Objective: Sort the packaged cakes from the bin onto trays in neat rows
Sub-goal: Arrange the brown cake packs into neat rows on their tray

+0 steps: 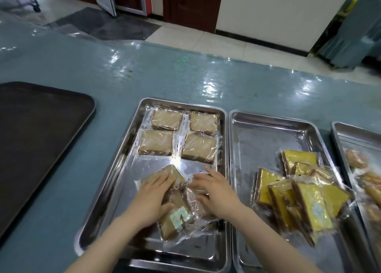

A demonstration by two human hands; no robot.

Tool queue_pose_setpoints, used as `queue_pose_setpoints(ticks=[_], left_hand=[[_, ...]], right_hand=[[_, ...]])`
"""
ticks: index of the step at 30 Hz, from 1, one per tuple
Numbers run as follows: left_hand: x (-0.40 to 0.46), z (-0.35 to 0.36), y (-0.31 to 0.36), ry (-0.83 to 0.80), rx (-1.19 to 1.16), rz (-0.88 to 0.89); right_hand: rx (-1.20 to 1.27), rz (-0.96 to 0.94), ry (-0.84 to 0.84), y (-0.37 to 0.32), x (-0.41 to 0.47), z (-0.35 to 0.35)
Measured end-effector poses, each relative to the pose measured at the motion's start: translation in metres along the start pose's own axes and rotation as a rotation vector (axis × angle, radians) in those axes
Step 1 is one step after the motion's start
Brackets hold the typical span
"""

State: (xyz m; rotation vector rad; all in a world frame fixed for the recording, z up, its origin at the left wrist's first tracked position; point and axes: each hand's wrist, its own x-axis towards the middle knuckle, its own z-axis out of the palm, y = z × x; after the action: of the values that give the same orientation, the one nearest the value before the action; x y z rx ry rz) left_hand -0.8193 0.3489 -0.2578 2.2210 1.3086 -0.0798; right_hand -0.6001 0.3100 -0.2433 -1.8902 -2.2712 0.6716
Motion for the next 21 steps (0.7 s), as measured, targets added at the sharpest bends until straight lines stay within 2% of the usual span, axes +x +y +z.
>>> queue_pose_setpoints(ticks=[3,5,7,10,13,15,17,19,21], left_hand=[[-0.001,-0.012,-0.022,0.042,0.083,0.018],[0.000,-0.018,-0.030,0.089,0.164,0.037],[0.000,-0.020,-0.036,0.151,0.254,0.006],[-0.005,-0.012,-0.028,0.278,0.264,-0.093],[-0.012,-0.003,-0.005,0.440,0.169,-0.140],[-0.017,0.002,0.004,0.419,0.077,-0.138],[-0.023,0.010,0.006,0.305,-0.018,-0.154],[-0.033,0.015,0.004,0.202,0.010,-0.127],[-0.043,0.021,0.001,0.105,0.051,-0.087]], right_hand=[[-0.063,0.081,0.063,-0.010,-0.002,0.001],[-0.140,0.207,0.173,-0.020,0.000,0.002],[-0.153,0.311,0.199,-0.025,-0.001,0.002],[-0.170,0.302,0.068,-0.027,-0.004,0.005],[-0.121,0.161,-0.053,-0.028,-0.002,0.007],[-0.127,0.035,-0.111,-0.027,0.002,0.008],[-0.141,-0.009,-0.067,-0.024,0.009,0.010],[-0.096,0.053,0.000,-0.020,0.015,0.009],[-0.065,0.118,-0.010,-0.015,0.018,0.009]])
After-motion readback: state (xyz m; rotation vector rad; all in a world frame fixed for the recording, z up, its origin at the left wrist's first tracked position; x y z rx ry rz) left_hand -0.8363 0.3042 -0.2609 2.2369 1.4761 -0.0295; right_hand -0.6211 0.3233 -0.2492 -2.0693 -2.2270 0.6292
